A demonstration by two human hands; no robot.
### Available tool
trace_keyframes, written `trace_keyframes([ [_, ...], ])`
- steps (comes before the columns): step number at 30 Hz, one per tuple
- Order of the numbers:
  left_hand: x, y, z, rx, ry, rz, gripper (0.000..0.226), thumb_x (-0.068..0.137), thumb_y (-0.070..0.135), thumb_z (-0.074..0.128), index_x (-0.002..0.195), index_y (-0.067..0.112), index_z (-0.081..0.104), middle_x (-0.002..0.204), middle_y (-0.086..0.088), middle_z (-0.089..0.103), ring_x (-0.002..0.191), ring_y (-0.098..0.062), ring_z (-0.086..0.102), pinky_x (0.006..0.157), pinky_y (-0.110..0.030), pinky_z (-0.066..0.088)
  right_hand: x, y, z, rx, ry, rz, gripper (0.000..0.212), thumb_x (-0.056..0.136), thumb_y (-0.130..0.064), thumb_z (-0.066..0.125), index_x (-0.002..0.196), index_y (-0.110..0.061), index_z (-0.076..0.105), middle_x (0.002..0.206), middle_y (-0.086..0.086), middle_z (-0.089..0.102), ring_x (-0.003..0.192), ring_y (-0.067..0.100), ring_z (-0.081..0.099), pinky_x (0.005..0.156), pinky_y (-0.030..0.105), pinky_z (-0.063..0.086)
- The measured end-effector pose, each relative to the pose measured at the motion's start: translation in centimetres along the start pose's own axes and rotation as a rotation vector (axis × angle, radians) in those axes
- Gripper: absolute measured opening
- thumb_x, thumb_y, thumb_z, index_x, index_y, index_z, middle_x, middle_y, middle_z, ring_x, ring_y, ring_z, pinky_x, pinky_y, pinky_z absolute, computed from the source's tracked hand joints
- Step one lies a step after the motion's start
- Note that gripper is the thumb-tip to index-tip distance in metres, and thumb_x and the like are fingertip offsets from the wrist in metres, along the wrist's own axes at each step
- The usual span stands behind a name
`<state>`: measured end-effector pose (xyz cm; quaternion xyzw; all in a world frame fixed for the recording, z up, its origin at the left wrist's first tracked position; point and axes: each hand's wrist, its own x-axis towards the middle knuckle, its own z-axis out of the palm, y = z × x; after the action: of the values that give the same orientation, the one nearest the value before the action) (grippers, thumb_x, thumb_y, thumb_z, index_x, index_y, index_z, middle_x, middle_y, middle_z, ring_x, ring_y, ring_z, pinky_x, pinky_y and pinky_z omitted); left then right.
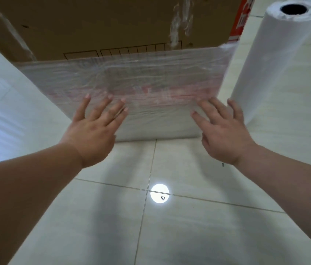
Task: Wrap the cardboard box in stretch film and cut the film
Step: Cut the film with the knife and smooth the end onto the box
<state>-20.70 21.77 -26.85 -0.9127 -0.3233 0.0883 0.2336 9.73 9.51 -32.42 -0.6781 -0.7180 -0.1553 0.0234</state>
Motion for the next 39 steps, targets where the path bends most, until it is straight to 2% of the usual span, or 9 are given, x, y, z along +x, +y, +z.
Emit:
trace_keyframes([
  [3,0.0,2.2,0.7,-0.052,0.001,0.224,0.066,0.084,0.028,0.045,0.149,0.019,0.034,0.158,-0.003,0.028,0.144,-0.027,0.028,0.115,-0.054,0.006,-0.4,-2.2,1.6,-0.018,-0.129,-0.182,0.069,0.067,-0.021,0.068,0.135,-0.018,0.057,0.152,0.007,0.042,0.138,0.032,0.041,0.111,0.053,0.016],
  [7,1.4,3.4,1.8,-0.005,-0.331,0.047,0.069,0.096,0.038,0.029,0.154,0.024,-0.005,0.160,0.004,-0.020,0.147,-0.019,-0.018,0.115,-0.054,-0.015,0.3,-1.4,2.2,-0.068,-0.286,-0.094,0.069,0.083,-0.021,0.050,0.151,-0.020,0.034,0.163,-0.001,0.014,0.151,0.023,0.010,0.115,0.055,-0.008],
  [10,1.0,2.9,2.7,0.024,-0.326,0.022,0.069,0.096,0.033,0.027,0.154,0.022,-0.009,0.159,0.003,-0.025,0.146,-0.020,-0.022,0.114,-0.054,-0.016,-1.3,-0.6,2.0,-0.087,-0.321,0.026,0.071,0.082,-0.019,0.048,0.152,-0.019,0.033,0.164,0.001,0.011,0.151,0.025,0.007,0.112,0.052,-0.017],
  [13,1.3,5.0,2.2,-0.035,-0.332,0.148,0.068,0.097,0.030,0.028,0.153,0.023,-0.009,0.160,0.003,-0.022,0.147,-0.022,-0.020,0.113,-0.052,-0.018,-1.6,-2.7,2.6,-0.018,-0.439,-0.128,0.069,0.088,-0.019,0.040,0.154,-0.021,0.021,0.164,0.002,-0.001,0.151,0.026,-0.003,0.111,0.050,-0.021],
  [19,2.6,4.9,3.6,0.026,-0.397,0.095,0.067,0.096,0.032,0.027,0.154,0.020,-0.004,0.161,0.001,-0.019,0.148,-0.017,-0.016,0.116,-0.053,-0.011,-0.9,-0.7,4.0,-0.087,-0.540,-0.044,0.066,0.092,-0.024,0.025,0.156,-0.021,0.011,0.164,-0.001,-0.009,0.150,0.020,-0.010,0.114,0.056,-0.015],
  [26,3.4,8.3,4.6,-0.181,-0.497,0.211,0.063,0.099,0.032,0.030,0.154,0.025,0.000,0.162,0.003,-0.011,0.149,-0.018,-0.005,0.118,-0.044,-0.005,-0.1,-5.2,5.4,0.134,-0.636,-0.101,0.062,0.096,-0.027,0.034,0.155,-0.023,0.015,0.164,0.001,0.000,0.150,0.023,-0.002,0.118,0.050,-0.005],
  [35,3.6,6.8,7.5,-0.093,-0.583,0.139,0.065,0.098,0.029,0.028,0.155,0.024,-0.002,0.162,0.000,-0.014,0.149,-0.018,-0.010,0.118,-0.049,-0.009,-1.9,-2.8,7.2,0.102,-0.799,0.075,0.060,0.099,-0.033,0.027,0.155,-0.016,0.014,0.164,0.003,-0.003,0.151,0.023,-0.002,0.120,0.051,-0.001],
  [37,3.5,7.5,7.6,-0.164,-0.609,0.088,0.064,0.098,0.034,0.028,0.155,0.025,0.000,0.162,0.002,-0.013,0.149,-0.019,-0.008,0.119,-0.047,-0.006,-1.9,-3.4,7.8,0.179,-0.815,0.104,0.063,0.099,-0.041,0.029,0.155,-0.016,0.014,0.164,0.001,-0.002,0.151,0.020,0.000,0.120,0.048,0.004],
  [39,3.5,7.5,8.1,-0.277,-0.657,-0.080,0.065,0.098,0.041,0.030,0.155,0.026,0.003,0.162,0.004,-0.011,0.149,-0.019,-0.003,0.120,-0.047,0.001,-1.2,-2.8,7.9,0.207,-0.812,0.286,0.064,0.096,-0.044,0.033,0.152,-0.017,0.019,0.163,0.003,0.007,0.149,0.023,0.009,0.119,0.049,0.010],
])
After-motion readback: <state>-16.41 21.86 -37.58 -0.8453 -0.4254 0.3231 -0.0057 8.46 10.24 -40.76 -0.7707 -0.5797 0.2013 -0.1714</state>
